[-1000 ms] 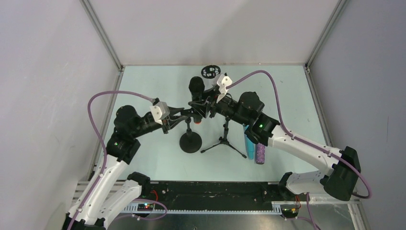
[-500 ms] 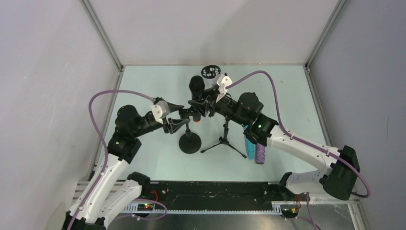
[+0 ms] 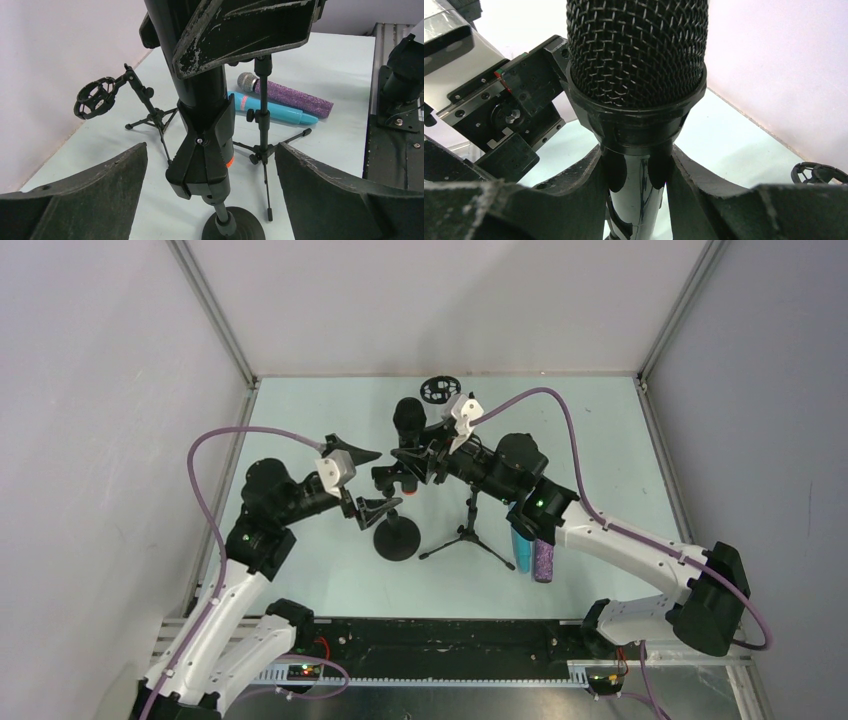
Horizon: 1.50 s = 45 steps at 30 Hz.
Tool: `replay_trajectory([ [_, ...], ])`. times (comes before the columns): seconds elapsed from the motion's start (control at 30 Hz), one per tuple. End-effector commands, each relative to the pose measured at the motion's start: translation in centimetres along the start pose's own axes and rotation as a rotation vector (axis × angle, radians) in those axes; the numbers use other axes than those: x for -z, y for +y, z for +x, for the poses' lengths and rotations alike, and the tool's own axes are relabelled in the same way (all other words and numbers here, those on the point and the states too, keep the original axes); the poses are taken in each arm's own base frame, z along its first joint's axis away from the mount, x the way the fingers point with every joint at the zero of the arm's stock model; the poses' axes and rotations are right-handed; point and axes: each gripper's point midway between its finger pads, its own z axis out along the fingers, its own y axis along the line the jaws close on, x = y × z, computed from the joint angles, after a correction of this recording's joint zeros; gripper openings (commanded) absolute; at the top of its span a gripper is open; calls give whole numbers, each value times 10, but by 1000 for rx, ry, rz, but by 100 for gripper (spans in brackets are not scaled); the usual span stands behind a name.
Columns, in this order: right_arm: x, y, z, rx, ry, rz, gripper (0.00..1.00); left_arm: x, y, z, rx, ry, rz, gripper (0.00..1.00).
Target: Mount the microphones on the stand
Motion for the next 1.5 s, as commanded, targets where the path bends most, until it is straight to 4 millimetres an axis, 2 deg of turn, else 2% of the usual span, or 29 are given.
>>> replay_trajectory([
  [0.0, -3, 4, -27, -27, -96, -1, 12, 4, -1, -14, -28, -42, -15, 100],
  [0.03, -3, 3, -27, -30, -97, 2, 16, 4, -1, -16, -28, -47, -16, 100],
  [0.1, -3, 3, -27, -36, -98, 4, 33, 4, -1, -20, -26, -55, -17, 100],
  [0.23, -2, 3, -29, -41, -103, 4, 51, 5, 1, -31, -32, -87, -25, 100],
  [0.8, 5, 8, -39, -32, -114, -16, 96, 7, -2, -43, -39, -129, -21, 100],
  [0.87, 6, 9, -40, -29, -114, -18, 99, 7, -2, -45, -41, -135, -24, 100],
  [1.17, 15, 9, -39, -27, -79, -15, 99, 10, -3, -57, -69, -161, -22, 100],
  [1.47, 46, 8, -29, -49, 43, 22, 99, 10, -1, -66, -110, -173, -21, 99],
])
